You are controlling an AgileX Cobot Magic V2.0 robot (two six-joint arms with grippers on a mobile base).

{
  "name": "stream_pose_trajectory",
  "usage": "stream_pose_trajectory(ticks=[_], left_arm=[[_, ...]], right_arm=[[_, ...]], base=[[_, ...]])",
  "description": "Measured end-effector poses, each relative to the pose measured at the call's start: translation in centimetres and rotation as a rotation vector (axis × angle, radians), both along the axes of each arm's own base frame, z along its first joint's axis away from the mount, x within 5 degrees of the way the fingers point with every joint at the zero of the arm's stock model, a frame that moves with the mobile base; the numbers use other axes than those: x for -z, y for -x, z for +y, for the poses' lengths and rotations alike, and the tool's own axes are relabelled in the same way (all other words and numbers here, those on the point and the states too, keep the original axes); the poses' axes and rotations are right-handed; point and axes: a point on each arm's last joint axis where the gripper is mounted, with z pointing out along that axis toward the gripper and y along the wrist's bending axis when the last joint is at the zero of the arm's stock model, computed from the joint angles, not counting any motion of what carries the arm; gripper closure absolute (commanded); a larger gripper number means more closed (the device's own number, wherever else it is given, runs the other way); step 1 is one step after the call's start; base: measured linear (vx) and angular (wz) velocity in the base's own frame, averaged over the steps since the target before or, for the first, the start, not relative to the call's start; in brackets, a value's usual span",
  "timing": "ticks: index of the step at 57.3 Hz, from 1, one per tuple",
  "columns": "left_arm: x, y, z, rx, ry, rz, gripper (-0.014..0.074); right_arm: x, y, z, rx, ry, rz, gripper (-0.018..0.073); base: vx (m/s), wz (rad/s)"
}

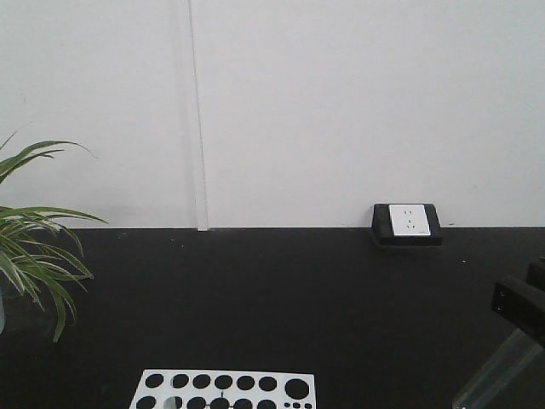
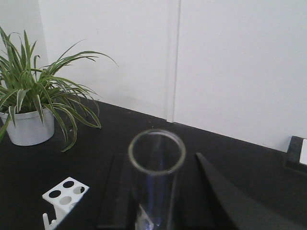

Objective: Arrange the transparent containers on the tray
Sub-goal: 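Hold both tubes raised while the base drives to the yellow tray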

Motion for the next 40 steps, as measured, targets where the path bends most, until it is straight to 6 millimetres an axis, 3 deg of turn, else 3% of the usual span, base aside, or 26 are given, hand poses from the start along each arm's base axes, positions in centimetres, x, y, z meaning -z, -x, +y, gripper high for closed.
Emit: stream_pose_trajectory(ticks=[40], left_arm=[[0.01,0.00,0.00,0.000,0.000,0.001,0.0486]], right_arm=[[0.00,0.00,0.00,0.000,0.000,0.000,0.0502]], base=[[-0.21,0.02]])
